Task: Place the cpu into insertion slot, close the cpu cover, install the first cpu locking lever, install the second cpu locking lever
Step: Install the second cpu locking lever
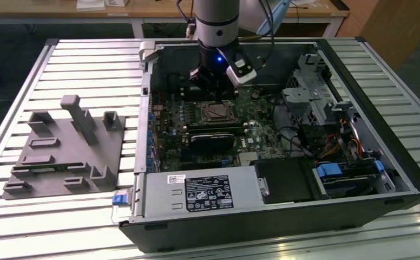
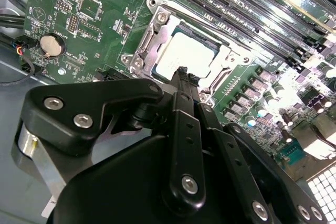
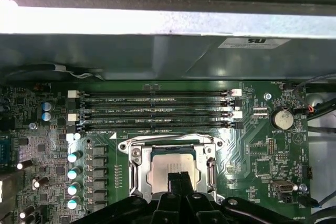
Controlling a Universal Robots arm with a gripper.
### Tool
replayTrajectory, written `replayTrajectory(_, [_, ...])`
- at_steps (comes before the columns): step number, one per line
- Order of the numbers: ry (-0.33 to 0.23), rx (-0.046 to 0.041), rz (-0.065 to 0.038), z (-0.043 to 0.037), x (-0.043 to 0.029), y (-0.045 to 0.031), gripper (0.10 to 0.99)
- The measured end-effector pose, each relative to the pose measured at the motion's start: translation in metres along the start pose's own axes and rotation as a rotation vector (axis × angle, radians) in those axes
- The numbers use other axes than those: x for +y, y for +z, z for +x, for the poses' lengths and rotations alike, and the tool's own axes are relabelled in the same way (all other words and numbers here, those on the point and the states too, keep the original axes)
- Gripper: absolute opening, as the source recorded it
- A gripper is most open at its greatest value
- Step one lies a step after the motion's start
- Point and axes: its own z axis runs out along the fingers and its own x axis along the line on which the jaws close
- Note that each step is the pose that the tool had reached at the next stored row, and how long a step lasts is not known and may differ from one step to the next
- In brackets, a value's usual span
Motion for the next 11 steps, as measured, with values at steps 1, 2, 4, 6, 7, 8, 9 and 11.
replayTrajectory(1, [0.0,0.0,0.0,-0.0001,-0.0004,0.0,0.106])
replayTrajectory(2, [0.0,0.0,0.0,-0.0002,-0.0007,0.0,0.106])
replayTrajectory(4, [0.0,-0.0001,0.0,-0.0005,-0.0016,0.0,0.106])
replayTrajectory(6, [0.0,0.0,0.0,-0.0007,-0.0027,-0.0001,0.106])
replayTrajectory(7, [0.0,0.0,0.0,-0.0009,-0.0032,-0.0001,0.106])
replayTrajectory(8, [0.0,0.0,0.0,-0.001,-0.0039,-0.0001,0.106])
replayTrajectory(9, [0.0,0.0,0.0,-0.001,-0.0046,-0.0002,0.106])
replayTrajectory(11, [0.0,-0.0001,0.0,-0.0012,-0.006,-0.0002,0.106])
